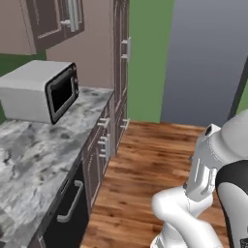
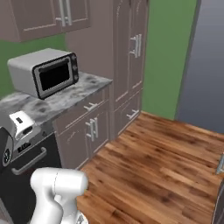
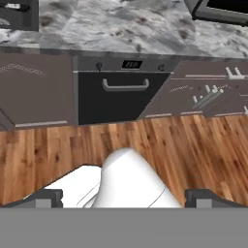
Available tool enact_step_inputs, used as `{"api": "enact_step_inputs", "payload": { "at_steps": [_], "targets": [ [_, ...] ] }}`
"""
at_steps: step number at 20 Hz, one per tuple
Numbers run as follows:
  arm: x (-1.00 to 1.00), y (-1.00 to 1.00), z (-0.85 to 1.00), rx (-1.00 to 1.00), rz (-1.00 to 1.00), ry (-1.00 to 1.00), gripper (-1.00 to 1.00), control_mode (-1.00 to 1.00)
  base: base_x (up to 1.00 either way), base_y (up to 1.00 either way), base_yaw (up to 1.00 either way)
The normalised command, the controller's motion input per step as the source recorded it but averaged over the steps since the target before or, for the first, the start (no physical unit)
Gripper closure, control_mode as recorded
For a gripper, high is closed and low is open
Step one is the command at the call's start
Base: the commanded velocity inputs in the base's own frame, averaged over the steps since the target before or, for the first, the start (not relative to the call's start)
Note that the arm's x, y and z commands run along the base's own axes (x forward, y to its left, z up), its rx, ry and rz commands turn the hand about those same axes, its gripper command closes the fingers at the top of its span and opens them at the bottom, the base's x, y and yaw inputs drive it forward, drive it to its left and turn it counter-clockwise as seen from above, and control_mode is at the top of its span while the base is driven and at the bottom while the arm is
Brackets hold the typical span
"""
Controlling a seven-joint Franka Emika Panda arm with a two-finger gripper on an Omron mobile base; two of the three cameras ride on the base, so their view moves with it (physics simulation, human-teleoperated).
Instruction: Move the pot and pan from the stove into the sink.
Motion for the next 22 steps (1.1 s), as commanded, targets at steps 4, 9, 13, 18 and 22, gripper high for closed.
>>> {"api": "enact_step_inputs", "payload": {
  "at_steps": [4, 9, 13, 18, 22],
  "targets": [
    [0.00, 0.00, 0.00, 0.00, 0.00, 0.00, -1.00, 1.00, 0.02, 0.00, -0.49],
    [0.00, 0.00, 0.00, 0.00, 0.00, 0.00, -1.00, 1.00, 0.02, 0.00, -0.50],
    [0.00, 0.00, 0.00, 0.00, 0.00, 0.00, -1.00, 1.00, 0.02, 0.00, -0.49],
    [0.00, 0.00, 0.00, 0.00, 0.00, 0.00, -1.00, 1.00, 0.01, 0.00, -0.50],
    [0.00, 0.00, 0.00, 0.00, 0.00, 0.00, -1.00, 1.00, 0.01, 0.00, -0.50]
  ]
}}
